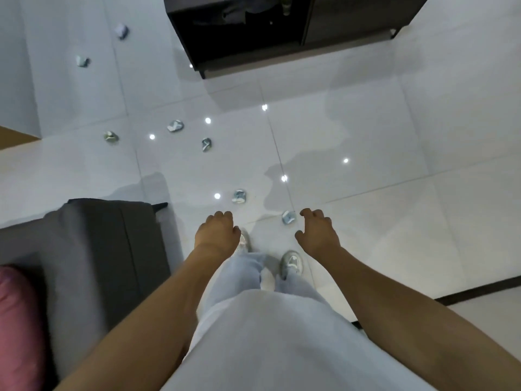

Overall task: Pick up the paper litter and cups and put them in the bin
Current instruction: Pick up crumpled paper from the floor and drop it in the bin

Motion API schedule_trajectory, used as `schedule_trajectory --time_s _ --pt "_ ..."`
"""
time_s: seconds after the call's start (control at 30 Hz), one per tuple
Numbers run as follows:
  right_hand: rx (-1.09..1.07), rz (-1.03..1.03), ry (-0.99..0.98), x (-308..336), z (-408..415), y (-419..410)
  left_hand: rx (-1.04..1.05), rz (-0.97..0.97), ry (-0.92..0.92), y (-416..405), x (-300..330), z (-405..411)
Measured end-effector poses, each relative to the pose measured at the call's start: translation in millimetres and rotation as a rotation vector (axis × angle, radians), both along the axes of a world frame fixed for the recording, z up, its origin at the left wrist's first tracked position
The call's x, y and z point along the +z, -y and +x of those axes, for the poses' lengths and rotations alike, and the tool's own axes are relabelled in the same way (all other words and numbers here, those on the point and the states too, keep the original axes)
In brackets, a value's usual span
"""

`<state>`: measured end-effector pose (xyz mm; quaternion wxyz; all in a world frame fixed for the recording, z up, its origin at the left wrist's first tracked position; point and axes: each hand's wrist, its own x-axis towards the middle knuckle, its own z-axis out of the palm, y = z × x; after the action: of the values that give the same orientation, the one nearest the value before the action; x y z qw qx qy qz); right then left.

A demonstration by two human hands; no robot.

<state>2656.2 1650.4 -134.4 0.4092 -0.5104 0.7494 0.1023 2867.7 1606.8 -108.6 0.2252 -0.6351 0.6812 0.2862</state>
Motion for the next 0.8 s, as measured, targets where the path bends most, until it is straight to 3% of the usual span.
schedule_trajectory --time_s 0.47,0.67,0.8 --pt "-0.387 0.024 -0.042 -79.9 39.4 4.3 -0.388 0.056 -0.04 85.3 -69.4 21.8" --pt "-0.442 0.038 -0.049 -156.8 30.2 -2.8 -0.443 0.173 -0.008 85.6 -153.0 8.0" --pt "-0.412 0.074 -0.045 -244.0 22.2 -13.2 -0.434 0.201 -0.045 78.5 -236.9 -2.5"
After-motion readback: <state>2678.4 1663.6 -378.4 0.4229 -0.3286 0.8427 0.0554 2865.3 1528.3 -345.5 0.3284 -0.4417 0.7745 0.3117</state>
